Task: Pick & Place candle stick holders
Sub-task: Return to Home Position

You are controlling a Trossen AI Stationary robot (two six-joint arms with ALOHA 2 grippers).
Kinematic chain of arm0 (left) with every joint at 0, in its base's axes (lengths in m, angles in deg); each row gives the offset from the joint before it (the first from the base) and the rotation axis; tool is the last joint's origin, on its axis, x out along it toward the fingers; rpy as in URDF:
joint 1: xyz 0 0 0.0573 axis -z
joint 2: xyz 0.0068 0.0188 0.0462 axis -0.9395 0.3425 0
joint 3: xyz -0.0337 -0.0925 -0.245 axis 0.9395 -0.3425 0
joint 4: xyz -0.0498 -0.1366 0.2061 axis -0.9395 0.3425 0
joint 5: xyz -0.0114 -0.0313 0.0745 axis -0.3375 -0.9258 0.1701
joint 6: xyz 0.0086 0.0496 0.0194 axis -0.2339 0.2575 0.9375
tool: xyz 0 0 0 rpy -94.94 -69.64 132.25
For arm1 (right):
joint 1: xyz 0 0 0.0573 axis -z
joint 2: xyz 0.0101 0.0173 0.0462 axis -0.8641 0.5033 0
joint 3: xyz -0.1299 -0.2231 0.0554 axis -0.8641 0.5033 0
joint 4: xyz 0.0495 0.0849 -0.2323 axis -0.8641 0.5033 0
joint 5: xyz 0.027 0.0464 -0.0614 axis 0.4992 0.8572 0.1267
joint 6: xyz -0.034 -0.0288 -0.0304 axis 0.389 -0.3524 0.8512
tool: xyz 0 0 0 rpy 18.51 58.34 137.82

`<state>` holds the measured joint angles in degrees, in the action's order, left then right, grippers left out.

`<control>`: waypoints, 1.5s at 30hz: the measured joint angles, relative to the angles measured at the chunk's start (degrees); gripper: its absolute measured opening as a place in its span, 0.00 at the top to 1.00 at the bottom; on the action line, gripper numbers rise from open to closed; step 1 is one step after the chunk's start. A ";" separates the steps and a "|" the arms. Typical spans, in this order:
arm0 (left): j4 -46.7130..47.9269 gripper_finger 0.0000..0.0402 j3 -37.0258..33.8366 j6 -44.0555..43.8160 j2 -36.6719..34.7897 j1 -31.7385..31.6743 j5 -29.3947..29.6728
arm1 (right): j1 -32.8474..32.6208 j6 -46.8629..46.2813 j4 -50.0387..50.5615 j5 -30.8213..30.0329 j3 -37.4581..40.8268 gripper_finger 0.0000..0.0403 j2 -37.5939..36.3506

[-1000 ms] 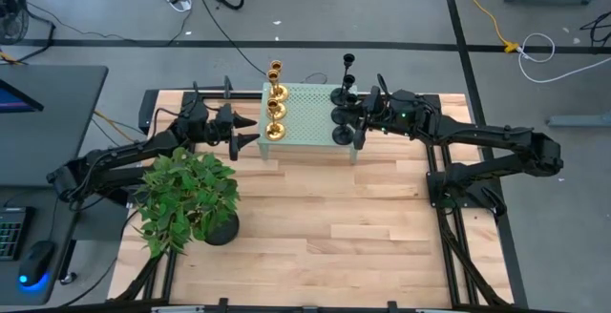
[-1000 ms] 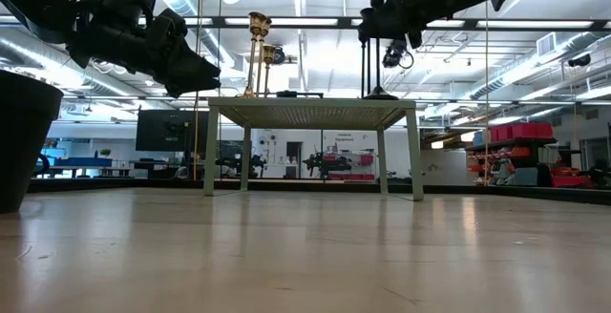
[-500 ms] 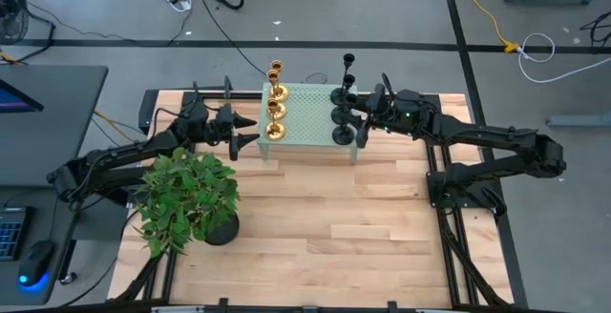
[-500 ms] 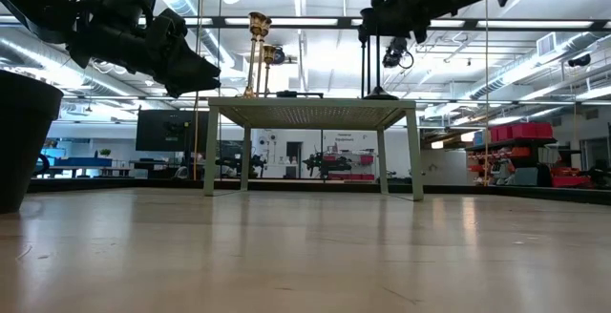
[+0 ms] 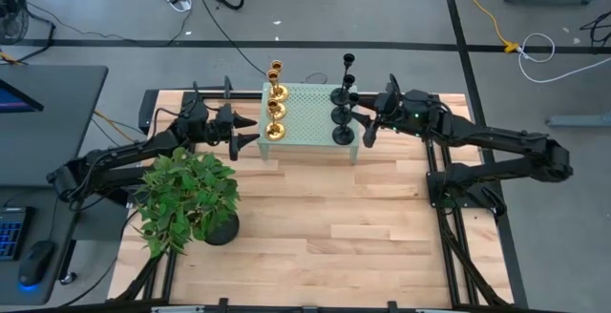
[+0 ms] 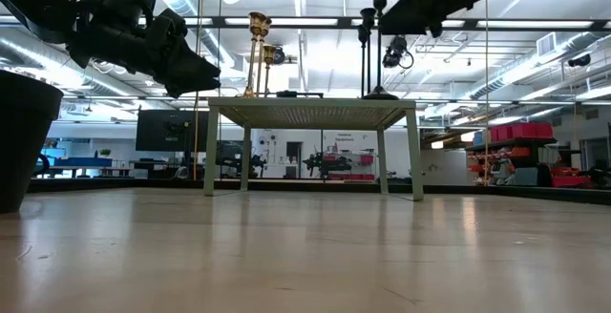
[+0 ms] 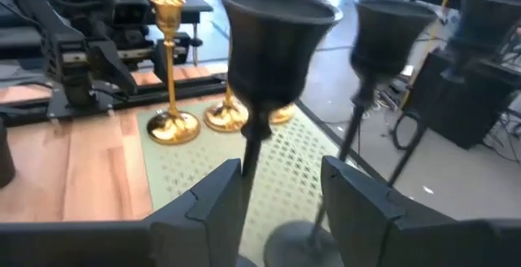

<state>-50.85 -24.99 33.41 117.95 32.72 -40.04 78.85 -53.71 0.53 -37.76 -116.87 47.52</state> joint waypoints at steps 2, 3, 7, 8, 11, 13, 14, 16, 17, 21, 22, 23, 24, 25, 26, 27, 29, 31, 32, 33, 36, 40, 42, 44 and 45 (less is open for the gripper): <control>0.02 0.42 0.00 0.00 0.00 -0.02 0.00 | 0.00 0.04 1.71 -0.81 0.00 0.57 -0.91; 0.02 0.42 0.00 0.00 0.00 -0.01 0.00 | 0.00 0.07 2.28 -1.24 -0.01 0.57 -1.37; 0.02 0.42 0.00 0.02 0.00 -0.02 0.00 | 0.00 0.01 5.12 -1.71 -0.01 0.57 -3.42; 0.02 0.42 0.00 0.02 0.00 0.00 0.00 | 0.00 -0.19 5.35 -1.70 -0.01 0.57 -3.88; 0.02 0.42 0.00 0.02 0.00 0.00 0.00 | 0.00 -0.31 5.53 -0.29 -0.01 0.57 -4.95; 0.02 0.42 0.00 0.00 0.00 -0.01 0.00 | -0.02 -0.31 6.57 1.77 -0.03 0.57 -5.48; 0.01 0.42 0.00 0.02 0.00 -0.01 0.00 | -0.02 -0.31 7.40 2.59 -0.03 0.57 -5.76; 0.05 0.42 0.00 0.02 0.00 0.00 0.00 | -0.02 -0.31 9.27 3.10 -0.03 0.57 -6.41; 0.11 0.42 0.00 0.02 0.00 0.00 0.00 | -0.04 -0.31 10.08 3.12 -0.03 0.57 -6.71; 0.20 0.42 0.00 0.00 0.00 -0.02 0.00 | -0.01 -0.33 15.63 6.27 -0.07 0.57 -7.69; 0.21 0.42 0.00 0.02 0.00 -0.01 0.00 | -0.01 -0.40 17.16 8.19 -0.07 0.57 -7.93; 0.22 0.42 0.00 0.03 0.00 -0.02 0.00 | -0.02 -0.86 18.98 10.43 -0.07 0.57 -8.19; 0.22 0.42 0.00 0.11 0.00 -0.02 0.00 | -0.02 -1.59 20.51 12.61 -0.07 0.57 -8.37; 0.22 0.42 0.00 0.13 0.00 -0.02 0.00 | -0.07 -2.50 21.77 14.31 -0.07 0.57 -8.53; 0.18 0.42 0.00 0.13 0.00 -0.02 0.02 | -0.09 -3.12 22.21 15.58 0.10 0.57 -8.60; 0.08 0.42 0.00 0.13 0.00 -0.02 0.10 | -0.29 -3.63 21.02 16.45 0.76 0.57 -8.79; -0.23 0.42 0.00 0.14 0.00 0.00 1.12 | -1.48 -5.02 14.63 16.76 3.60 0.57 -9.14; -0.20 0.42 0.00 0.13 0.02 -0.02 2.15 | -2.78 -6.91 6.33 16.86 7.38 0.57 -9.16; -0.20 0.42 0.00 0.13 0.02 -0.02 2.48 | -3.30 -7.63 2.19 16.92 9.62 0.57 -9.18; -0.21 0.42 0.00 0.13 0.01 -0.02 2.52 | -3.79 -8.23 -2.44 16.96 12.19 0.57 -9.18; -0.20 0.42 0.00 0.13 0.02 0.00 2.58 | -5.71 -11.63 -18.33 16.78 21.36 0.57 -8.85; -0.18 0.42 0.00 0.13 0.01 0.00 2.44 | -7.35 -16.93 -32.09 16.95 31.38 0.57 -9.43; -0.20 0.42 0.00 0.13 0.01 -0.02 2.44 | -7.88 -18.74 -36.13 16.86 34.83 0.57 -9.74; -0.20 0.42 0.00 0.13 0.02 -0.02 2.43 | -8.48 -20.44 -39.92 16.79 37.55 0.57 -9.93; -0.20 0.42 0.00 0.13 0.01 -0.02 2.43 | -8.90 -20.79 -41.81 16.92 38.73 0.57 -10.14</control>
<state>-51.05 -24.99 33.54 117.96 32.69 -37.62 69.95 -74.49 -41.28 -20.83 -78.14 37.38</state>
